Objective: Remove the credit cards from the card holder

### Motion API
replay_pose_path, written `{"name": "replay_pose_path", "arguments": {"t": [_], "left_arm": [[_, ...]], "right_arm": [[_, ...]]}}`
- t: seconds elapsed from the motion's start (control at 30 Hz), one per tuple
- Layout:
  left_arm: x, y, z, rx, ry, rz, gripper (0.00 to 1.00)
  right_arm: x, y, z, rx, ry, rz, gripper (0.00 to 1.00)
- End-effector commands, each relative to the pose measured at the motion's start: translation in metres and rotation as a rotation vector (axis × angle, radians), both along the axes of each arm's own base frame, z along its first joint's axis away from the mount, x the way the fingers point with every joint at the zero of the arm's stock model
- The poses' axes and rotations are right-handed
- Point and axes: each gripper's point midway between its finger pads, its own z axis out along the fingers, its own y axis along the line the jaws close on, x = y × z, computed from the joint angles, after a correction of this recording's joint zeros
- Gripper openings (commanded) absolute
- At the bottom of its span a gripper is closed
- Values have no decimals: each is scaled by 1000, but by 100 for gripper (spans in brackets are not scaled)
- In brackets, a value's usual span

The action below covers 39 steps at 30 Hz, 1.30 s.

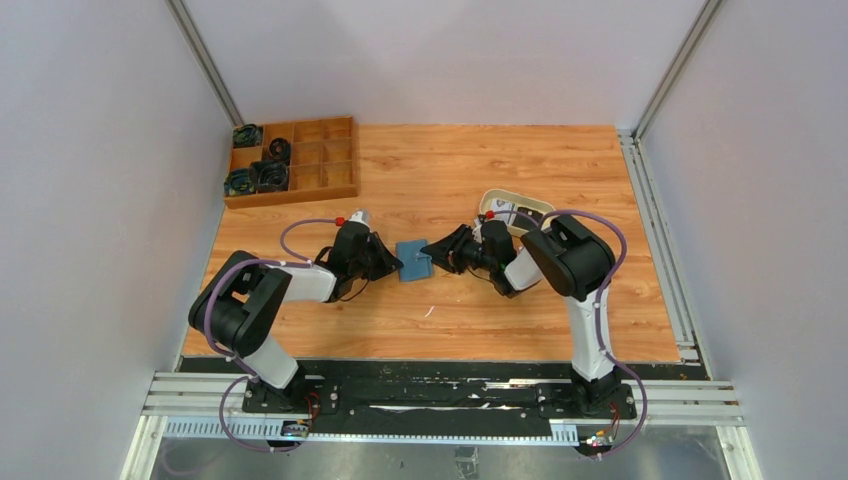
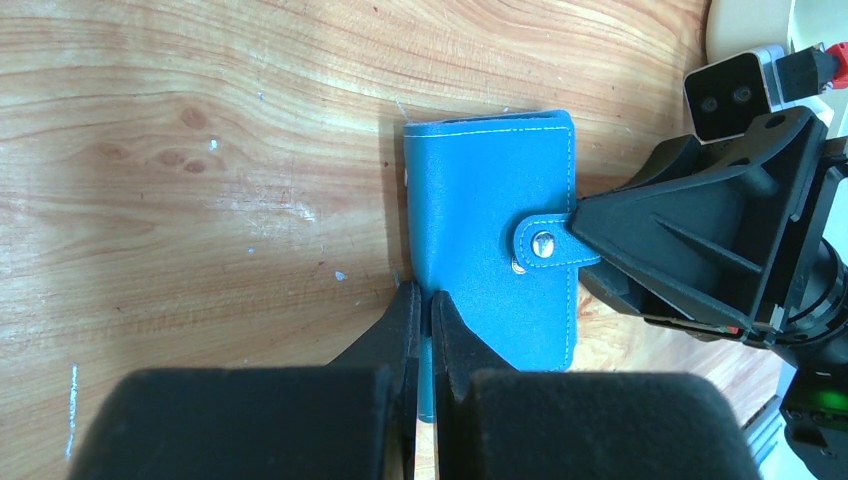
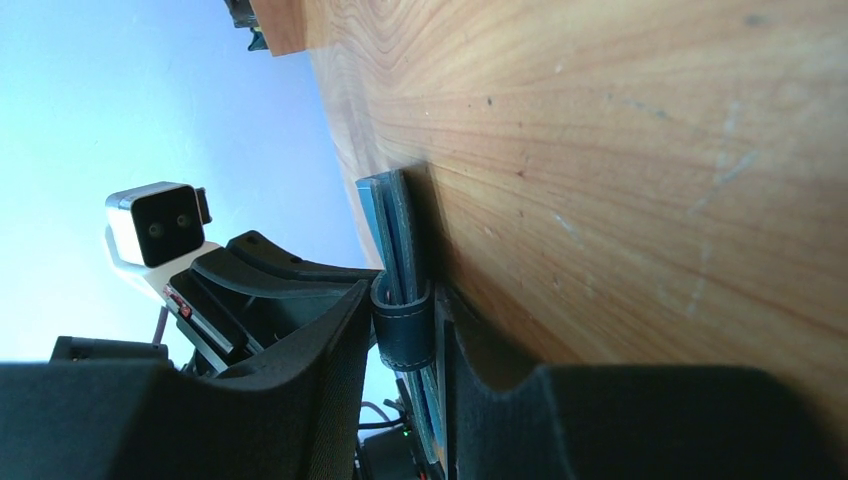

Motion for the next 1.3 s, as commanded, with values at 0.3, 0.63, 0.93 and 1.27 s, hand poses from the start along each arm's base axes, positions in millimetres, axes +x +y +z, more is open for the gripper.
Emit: {"name": "replay_pose_path", "arguments": {"t": [0.3, 0.63, 0.93, 1.27], "left_arm": [[-67, 54, -79, 271, 284, 8, 0], [-68, 55, -80, 274, 287, 10, 0], [-69, 55, -81, 276, 291, 9, 0], [-70, 55, -82, 277, 293, 9, 0]], "right_arm": [[-7, 5, -4, -71, 12, 38, 34], [-9, 20, 8, -39, -50, 91, 36], [-11, 24, 4, -43, -40, 110, 29], [-16, 33, 2, -59, -43, 145, 29]]}}
